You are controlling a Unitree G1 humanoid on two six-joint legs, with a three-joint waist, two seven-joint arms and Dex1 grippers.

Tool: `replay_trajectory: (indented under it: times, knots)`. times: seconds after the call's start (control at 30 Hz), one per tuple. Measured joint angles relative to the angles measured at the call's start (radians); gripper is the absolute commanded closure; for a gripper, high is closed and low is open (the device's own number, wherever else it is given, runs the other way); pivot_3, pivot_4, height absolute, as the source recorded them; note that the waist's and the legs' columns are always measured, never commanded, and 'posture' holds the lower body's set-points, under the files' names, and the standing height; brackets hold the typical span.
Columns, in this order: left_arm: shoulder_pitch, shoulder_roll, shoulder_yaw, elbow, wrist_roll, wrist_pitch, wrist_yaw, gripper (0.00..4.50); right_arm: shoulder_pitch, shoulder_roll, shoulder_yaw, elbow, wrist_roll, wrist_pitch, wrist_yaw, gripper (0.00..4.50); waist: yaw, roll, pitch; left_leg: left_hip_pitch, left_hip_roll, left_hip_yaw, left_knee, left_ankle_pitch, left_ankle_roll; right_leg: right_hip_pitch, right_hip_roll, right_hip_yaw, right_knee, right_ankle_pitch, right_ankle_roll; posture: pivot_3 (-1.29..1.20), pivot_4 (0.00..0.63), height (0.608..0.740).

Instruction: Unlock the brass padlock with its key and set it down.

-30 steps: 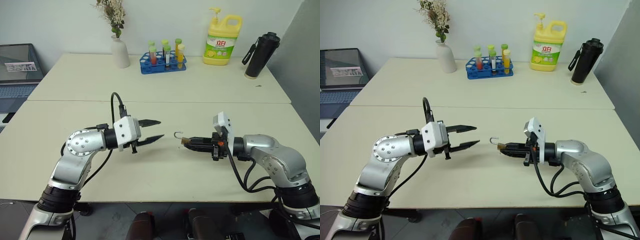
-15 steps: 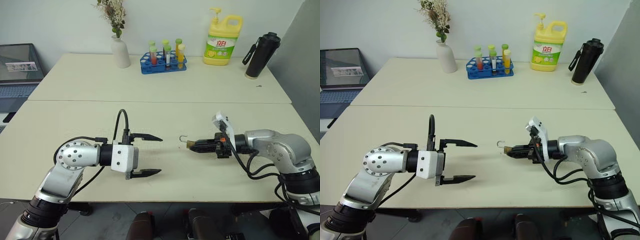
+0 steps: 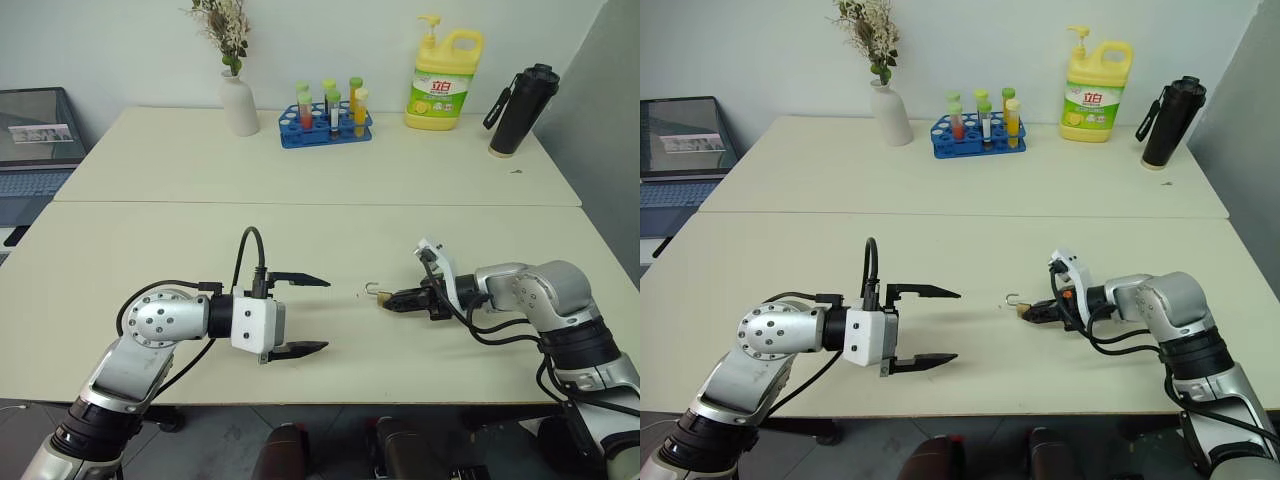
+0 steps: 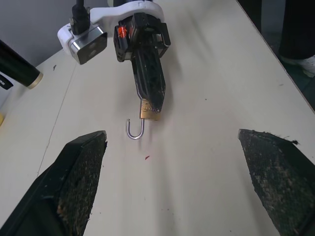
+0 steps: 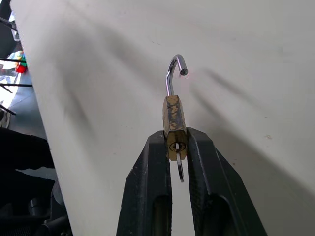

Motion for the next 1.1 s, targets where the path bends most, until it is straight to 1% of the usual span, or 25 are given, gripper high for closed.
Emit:
replay_trajectory:
  times: [0.03,0.1,0.23,0.33,0.37,0.5,0.57,0.63,0.73,0.8,0.87,1.0,1.1]
  knots:
    - [0.0,-0.005,-0.002,0.0,0.002,-0.002,0.003,0.0,-0.004,-0.001,0.005,0.011,-0.008,0.0,0.001,3.44,0.0,0.0,0.0,0.0,0.0,0.0,0.0,0.0,0.0,0.0,0.0,0.0,0.0,0.0,0.0,0.0,0.15,0.74]
    - [0.0,-0.014,-0.01,0.004,0.01,-0.007,0.012,0.0,-0.008,-0.006,0.012,0.029,-0.024,-0.006,0.01,2.75,0.0,0.0,0.0,0.0,0.0,0.0,0.0,0.0,0.0,0.0,0.0,0.0,0.0,0.0,0.0,0.0,0.15,0.74]
    - [-0.001,-0.029,-0.019,0.009,0.023,-0.019,0.02,0.0,-0.02,-0.006,0.006,0.037,-0.026,-0.014,0.026,1.28,0.0,0.0,0.0,0.0,0.0,0.0,0.0,0.0,0.0,0.0,0.0,0.0,0.0,0.0,0.0,0.0,0.15,0.74]
    - [0.001,-0.034,-0.02,0.007,0.01,0.026,0.021,0.0,-0.014,-0.026,-0.008,0.028,-0.028,-0.03,0.031,0.17,0.002,0.0,0.0,0.0,0.0,-0.001,0.001,0.0,0.0,0.001,0.0,0.0,0.0,0.0,0.0,0.0,0.15,0.74]
    - [0.003,-0.04,-0.019,0.007,-0.008,0.053,0.026,0.0,0.006,-0.053,-0.007,0.008,-0.037,-0.061,0.039,0.04,0.006,0.0,0.0,0.0,-0.001,-0.001,0.001,0.0,0.0,0.001,-0.001,-0.001,0.0,0.0,0.001,0.0,0.15,0.74]
    - [0.012,-0.055,0.001,0.008,-0.05,0.16,0.071,0.0,0.13,-0.192,-0.003,-0.077,-0.126,-0.276,0.08,0.04,0.016,0.0,0.0,0.0,-0.002,0.0,0.001,0.0,0.001,0.001,-0.003,-0.001,-0.001,0.0,0.001,0.0,0.15,0.74]
    - [0.013,-0.054,0.017,0.007,-0.06,0.227,0.098,0.0,0.191,-0.219,-0.01,-0.109,-0.169,-0.398,0.096,0.04,0.012,0.0,0.0,0.0,-0.002,0.0,0.001,0.0,0.001,0.001,-0.002,-0.001,-0.001,0.0,0.001,0.0,0.15,0.74]
    - [0.02,-0.046,0.027,0.008,-0.057,0.27,0.12,0.0,0.239,-0.212,-0.03,-0.136,-0.183,-0.487,0.109,0.04,0.005,0.0,0.0,0.0,-0.001,-0.001,0.0,0.0,0.001,0.001,-0.001,-0.001,0.0,0.0,0.001,0.0,0.15,0.74]
    - [0.018,-0.043,0.038,0.008,-0.054,0.309,0.144,0.0,0.286,-0.176,-0.099,-0.161,-0.193,-0.629,0.105,0.04,-0.003,0.0,0.0,0.001,0.001,0.0,0.0,0.0,0.001,0.0,0.001,0.0,0.0,0.0,0.001,0.0,0.15,0.74]
    - [0.019,-0.032,0.043,0.009,-0.058,0.31,0.137,0.0,0.323,-0.176,-0.13,-0.164,-0.201,-0.71,0.116,0.04,-0.001,0.0,0.0,0.0,0.001,-0.001,0.0,0.0,0.001,0.0,0.001,0.0,0.0,0.0,0.001,0.0,0.15,0.74]
    - [0.02,-0.011,0.044,0.008,-0.062,0.313,0.117,0.0,0.358,-0.182,-0.137,-0.187,-0.201,-0.775,0.16,0.04,-0.001,0.0,0.0,0.0,0.001,0.0,0.0,0.0,0.001,0.0,0.001,0.0,0.0,0.0,0.001,0.0,0.15,0.74]
    - [0.025,0.005,0.046,0.007,-0.082,0.327,0.085,0.0,0.367,-0.218,-0.144,-0.225,-0.206,-0.849,0.229,0.04,-0.001,0.0,0.0,0.001,0.0,0.0,0.001,0.0,0.001,0.001,0.0,0.0,0.0,0.0,0.001,0.0,0.15,0.74]
    - [0.034,0.009,0.047,-0.003,-0.097,0.342,0.067,0.0,0.348,-0.233,-0.15,-0.235,-0.208,-0.855,0.259,0.04,-0.001,0.0,0.0,0.001,0.001,0.0,0.0,0.0,0.001,0.001,0.0,0.0,0.0,0.0,0.001,0.0,0.15,0.74]
